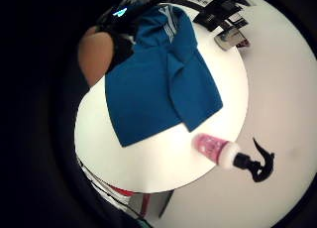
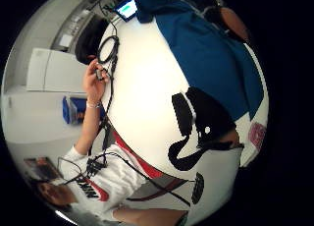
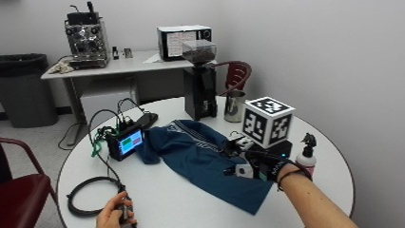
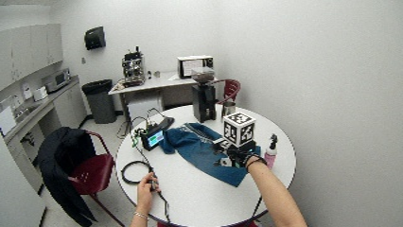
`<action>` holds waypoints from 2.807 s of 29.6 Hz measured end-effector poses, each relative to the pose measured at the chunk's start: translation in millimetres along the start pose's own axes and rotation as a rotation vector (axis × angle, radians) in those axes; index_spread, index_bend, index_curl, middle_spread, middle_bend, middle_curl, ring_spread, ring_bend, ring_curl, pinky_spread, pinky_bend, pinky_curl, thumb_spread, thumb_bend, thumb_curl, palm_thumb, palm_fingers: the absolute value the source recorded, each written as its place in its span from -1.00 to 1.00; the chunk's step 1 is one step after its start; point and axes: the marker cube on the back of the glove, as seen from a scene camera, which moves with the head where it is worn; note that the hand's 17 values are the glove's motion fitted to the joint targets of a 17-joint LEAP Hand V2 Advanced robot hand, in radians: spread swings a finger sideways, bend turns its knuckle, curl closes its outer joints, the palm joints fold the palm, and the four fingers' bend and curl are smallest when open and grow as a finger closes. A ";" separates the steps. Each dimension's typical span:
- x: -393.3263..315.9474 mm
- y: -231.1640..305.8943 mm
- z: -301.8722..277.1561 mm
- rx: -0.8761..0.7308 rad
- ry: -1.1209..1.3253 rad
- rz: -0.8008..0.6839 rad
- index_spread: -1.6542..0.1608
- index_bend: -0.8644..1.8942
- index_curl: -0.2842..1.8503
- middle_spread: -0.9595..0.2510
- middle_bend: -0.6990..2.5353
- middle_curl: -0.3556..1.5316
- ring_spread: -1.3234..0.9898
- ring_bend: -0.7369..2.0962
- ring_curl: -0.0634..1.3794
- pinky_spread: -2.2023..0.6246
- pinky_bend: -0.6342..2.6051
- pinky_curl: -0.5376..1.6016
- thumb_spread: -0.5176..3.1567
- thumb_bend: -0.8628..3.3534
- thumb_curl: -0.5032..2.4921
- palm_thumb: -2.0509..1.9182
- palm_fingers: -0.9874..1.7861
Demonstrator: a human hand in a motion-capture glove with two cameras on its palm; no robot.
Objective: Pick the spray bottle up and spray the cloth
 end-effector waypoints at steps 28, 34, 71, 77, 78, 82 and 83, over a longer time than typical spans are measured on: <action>102.1 0.3 29.4 0.501 -0.608 0.332 0.46 -0.32 -0.53 0.48 -0.37 -0.30 0.11 -0.21 -0.52 0.64 -0.39 -0.24 -0.10 -0.47 -0.50 0.35 0.31; 91.6 -20.8 53.2 0.492 -0.739 0.362 0.45 -0.34 -0.55 0.48 -0.37 -0.27 0.11 -0.19 -0.46 0.63 -0.35 -0.20 -0.13 -0.51 -0.50 0.34 0.27; 68.4 -10.1 -51.1 0.389 -0.880 0.293 0.60 -0.33 -0.56 0.43 -0.34 -0.15 0.05 -0.04 -0.32 0.55 -0.33 -0.16 -0.28 -0.58 -0.34 0.50 0.52; 34.9 -35.8 -23.3 0.235 -0.815 0.284 0.60 -0.32 -0.56 0.43 -0.34 -0.13 0.04 -0.01 -0.30 0.49 -0.29 -0.13 -0.30 -0.60 -0.32 0.50 0.54; 33.1 -37.8 -10.1 0.199 -0.812 0.287 0.61 -0.32 -0.56 0.43 -0.34 -0.13 0.04 -0.01 -0.30 0.49 -0.29 -0.13 -0.30 -0.60 -0.32 0.50 0.54; 26.6 -46.1 14.3 0.107 -0.786 0.280 0.61 -0.32 -0.56 0.43 -0.33 -0.11 0.04 0.00 -0.29 0.48 -0.29 -0.13 -0.30 -0.60 -0.31 0.50 0.53; 25.9 -48.8 8.9 0.107 -0.771 0.271 0.61 -0.31 -0.56 0.43 -0.33 -0.11 0.04 0.01 -0.28 0.48 -0.29 -0.13 -0.30 -0.60 -0.30 0.50 0.53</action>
